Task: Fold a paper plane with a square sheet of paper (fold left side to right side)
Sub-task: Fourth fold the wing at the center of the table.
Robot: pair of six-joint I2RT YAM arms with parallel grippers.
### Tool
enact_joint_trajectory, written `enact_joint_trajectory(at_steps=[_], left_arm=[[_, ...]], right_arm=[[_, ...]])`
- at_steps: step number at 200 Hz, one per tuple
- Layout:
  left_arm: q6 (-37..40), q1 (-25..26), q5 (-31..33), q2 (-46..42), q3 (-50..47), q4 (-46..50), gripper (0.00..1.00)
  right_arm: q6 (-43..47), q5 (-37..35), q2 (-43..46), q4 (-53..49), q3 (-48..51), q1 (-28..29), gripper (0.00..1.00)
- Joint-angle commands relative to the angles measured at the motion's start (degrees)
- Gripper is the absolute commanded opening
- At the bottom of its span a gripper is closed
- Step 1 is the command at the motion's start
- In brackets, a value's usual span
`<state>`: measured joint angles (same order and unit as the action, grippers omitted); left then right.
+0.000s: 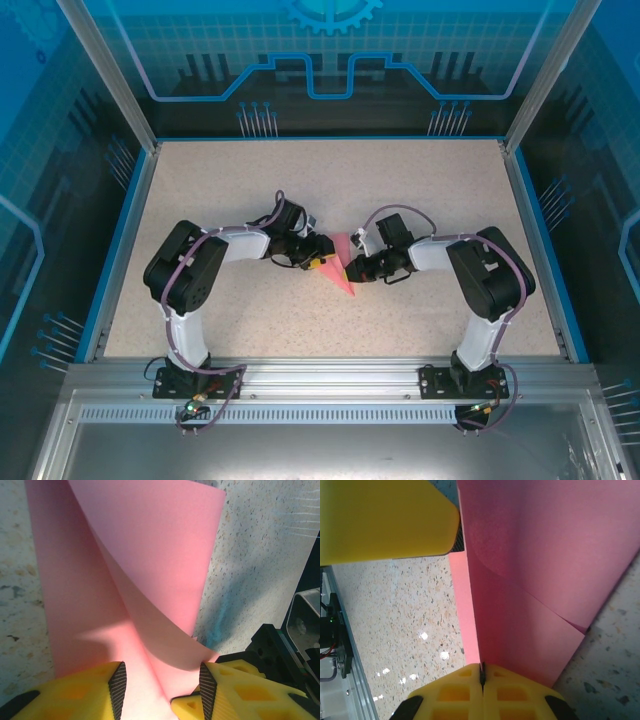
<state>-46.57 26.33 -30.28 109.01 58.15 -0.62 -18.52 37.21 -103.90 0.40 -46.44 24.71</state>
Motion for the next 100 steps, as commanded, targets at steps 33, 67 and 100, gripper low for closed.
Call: enact_joint_trajectory(at_steps=[33,67,100], left_arm=[[0.0,0.3,-0.6,-1.4,0.2,-0.3,0.45],[-0.3,0.3,-0.8,-0.6,0.4,-0.8,0.41],[-0.5,0.4,-1.1,0.2,0.8,-1.1,0.44]], right_arm=[[-2.2,4.3,-1.2,2.9,1.6,-2.0,0.03],[-3.2,6.4,-1.8,4.3,1.8,-2.6,0.02],[-3.8,7.7,-2.6,4.8,1.5,-2.9,0.02]])
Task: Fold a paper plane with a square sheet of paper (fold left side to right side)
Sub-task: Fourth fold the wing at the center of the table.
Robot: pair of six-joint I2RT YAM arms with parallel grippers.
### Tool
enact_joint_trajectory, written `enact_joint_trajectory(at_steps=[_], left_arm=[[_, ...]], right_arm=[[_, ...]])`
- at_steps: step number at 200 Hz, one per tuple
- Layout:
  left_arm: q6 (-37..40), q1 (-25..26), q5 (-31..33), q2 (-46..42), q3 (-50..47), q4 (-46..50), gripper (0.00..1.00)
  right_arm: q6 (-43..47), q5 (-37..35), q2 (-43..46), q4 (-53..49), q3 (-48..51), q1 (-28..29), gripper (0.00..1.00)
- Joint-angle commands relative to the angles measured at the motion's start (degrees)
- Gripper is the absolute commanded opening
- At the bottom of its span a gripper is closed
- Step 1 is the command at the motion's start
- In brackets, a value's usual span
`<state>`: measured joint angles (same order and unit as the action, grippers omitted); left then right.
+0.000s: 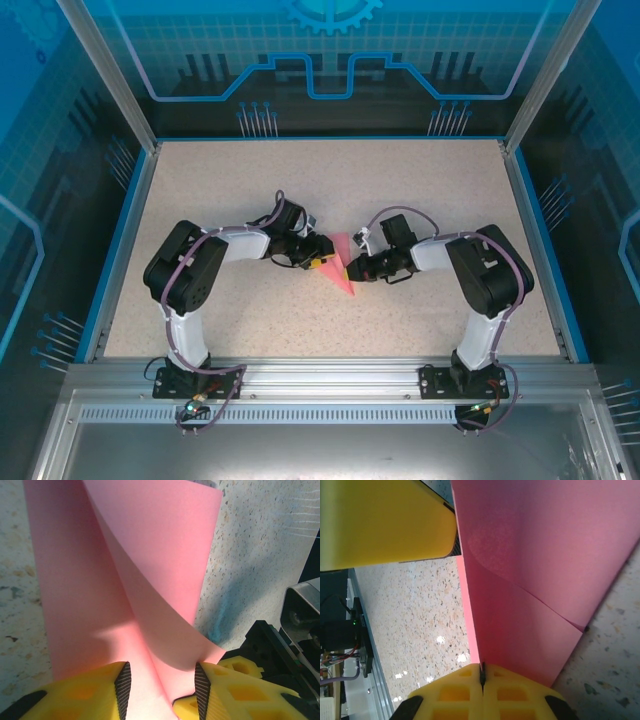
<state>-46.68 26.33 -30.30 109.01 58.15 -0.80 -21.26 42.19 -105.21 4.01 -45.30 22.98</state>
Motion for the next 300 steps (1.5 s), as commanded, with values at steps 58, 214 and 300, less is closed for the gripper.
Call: enact_joint_trajectory(at_steps=[58,214,300], left_arm=[[-0.3,0.6,-0.9,1.7,1.4,-0.9,0.47],[1.0,1.0,0.9,4.9,2.8,2.7,0.46],[1.1,0.9,0.9,5.0,3.0,3.2,0.46]], right_arm=[[-2.7,4.6,-2.0,3.5,1.0,-2.0,0.02],[-2.6,3.9,-0.6,1.9,-0.3,-2.2,0.14],[-2.1,3.6,1.5,0.2,-2.8,-2.8,0.26]])
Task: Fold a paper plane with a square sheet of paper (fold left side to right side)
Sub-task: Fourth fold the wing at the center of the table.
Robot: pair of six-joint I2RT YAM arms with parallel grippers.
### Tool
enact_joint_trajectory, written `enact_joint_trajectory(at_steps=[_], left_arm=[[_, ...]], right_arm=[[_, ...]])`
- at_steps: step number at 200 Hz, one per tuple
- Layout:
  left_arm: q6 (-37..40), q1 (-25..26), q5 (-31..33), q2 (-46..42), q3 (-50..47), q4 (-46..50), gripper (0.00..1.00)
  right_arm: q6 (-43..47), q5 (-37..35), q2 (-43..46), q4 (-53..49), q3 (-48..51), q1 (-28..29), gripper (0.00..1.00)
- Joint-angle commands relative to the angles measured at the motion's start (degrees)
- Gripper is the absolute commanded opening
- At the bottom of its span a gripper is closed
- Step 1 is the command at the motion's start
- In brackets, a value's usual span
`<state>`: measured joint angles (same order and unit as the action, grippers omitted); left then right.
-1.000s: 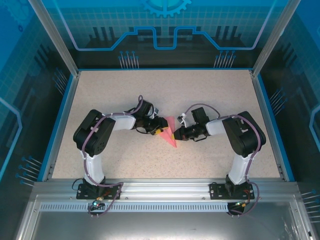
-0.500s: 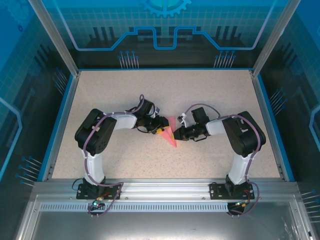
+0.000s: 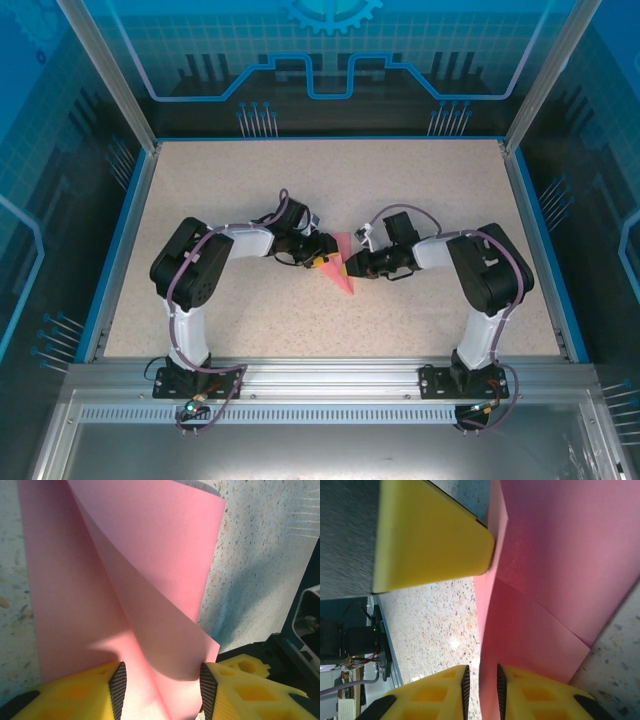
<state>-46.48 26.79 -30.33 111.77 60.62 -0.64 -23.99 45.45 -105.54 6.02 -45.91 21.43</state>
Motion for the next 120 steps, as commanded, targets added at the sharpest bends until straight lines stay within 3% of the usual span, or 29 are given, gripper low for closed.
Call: enact_joint_trajectory(at_steps=[1,120], left_arm=[[1.0,0.5,1.0,2.2,0.6,3.1,0.46],[1.1,0.5,0.9,2.0,0.6,3.1,0.46]], right_arm=[[0.7,0.4,1.9,-1.8,-2.3,-1.2,0.26],[2.7,-1.8,-1.4,-5.7,-6.8,-0.2,0.29]])
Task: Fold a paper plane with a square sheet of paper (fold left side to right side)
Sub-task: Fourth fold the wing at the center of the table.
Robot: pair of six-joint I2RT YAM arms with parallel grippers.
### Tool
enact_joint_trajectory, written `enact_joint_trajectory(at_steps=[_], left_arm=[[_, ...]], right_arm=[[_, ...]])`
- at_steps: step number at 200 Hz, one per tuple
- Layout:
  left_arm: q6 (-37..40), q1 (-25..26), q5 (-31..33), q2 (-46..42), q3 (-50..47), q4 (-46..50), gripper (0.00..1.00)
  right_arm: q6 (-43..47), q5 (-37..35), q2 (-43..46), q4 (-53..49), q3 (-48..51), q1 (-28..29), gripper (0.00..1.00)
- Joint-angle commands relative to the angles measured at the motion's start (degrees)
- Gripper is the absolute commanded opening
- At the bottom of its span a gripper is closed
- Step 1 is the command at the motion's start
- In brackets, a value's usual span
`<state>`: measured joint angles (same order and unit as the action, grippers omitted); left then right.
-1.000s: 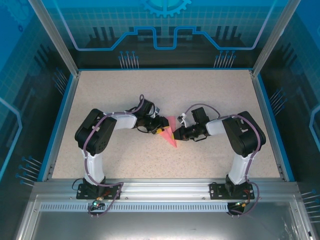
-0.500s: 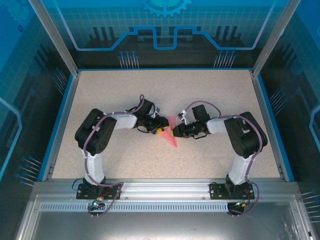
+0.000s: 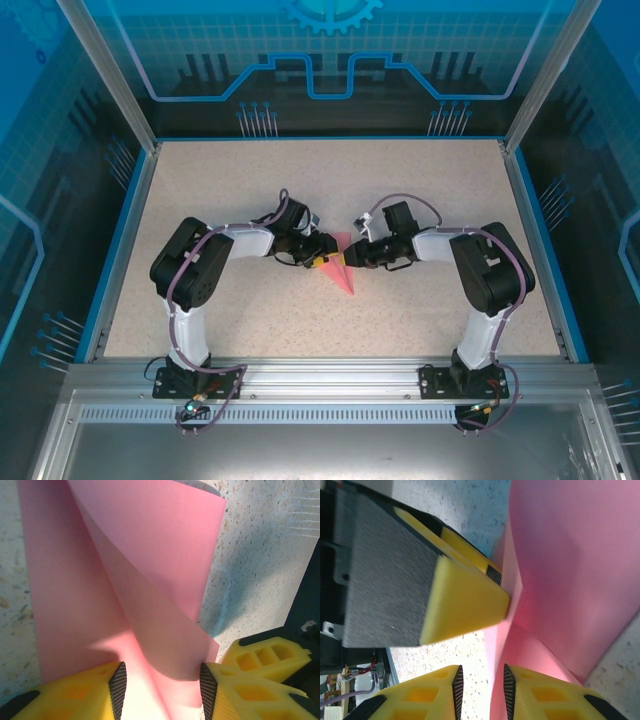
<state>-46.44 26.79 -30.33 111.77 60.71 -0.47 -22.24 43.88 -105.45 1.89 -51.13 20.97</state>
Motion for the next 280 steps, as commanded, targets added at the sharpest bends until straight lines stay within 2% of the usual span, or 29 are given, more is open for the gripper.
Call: enact_joint_trajectory(at_steps=[1,29,107,133,162,192,280], left_arm=[[1.1,0.5,1.0,2.0,0.5,2.9,0.46],[1.1,0.4,0.9,2.1,0.7,3.1,0.46],[1.4,0.4,0.8,1.8,1.0,3.4,0.46],[1.4,0.5,1.0,1.5,0.6,3.3,0.46],[1.5,0.4,1.0,1.6,0.5,3.3,0.46],[1.6,0.4,1.1,1.4,0.3,3.3,0.46],[1.4,0.3,1.4,0.8,-0.4,2.8,0.46]], right_arm=[[0.9,-0.2,-1.6,-1.6,-1.6,0.2,0.29],[1.1,0.2,-2.0,-2.1,-2.3,0.3,0.26],[1.1,-0.3,-3.3,-2.8,-3.1,1.0,0.26],[1.1,-0.3,-3.3,-3.0,-3.4,1.2,0.18],[1.8,-0.9,-3.2,-4.1,-3.6,1.1,0.06],[1.8,-0.8,-3.2,-4.2,-3.5,0.6,0.01],[3.8,-2.9,-3.6,-7.3,-4.2,-1.0,0.0]])
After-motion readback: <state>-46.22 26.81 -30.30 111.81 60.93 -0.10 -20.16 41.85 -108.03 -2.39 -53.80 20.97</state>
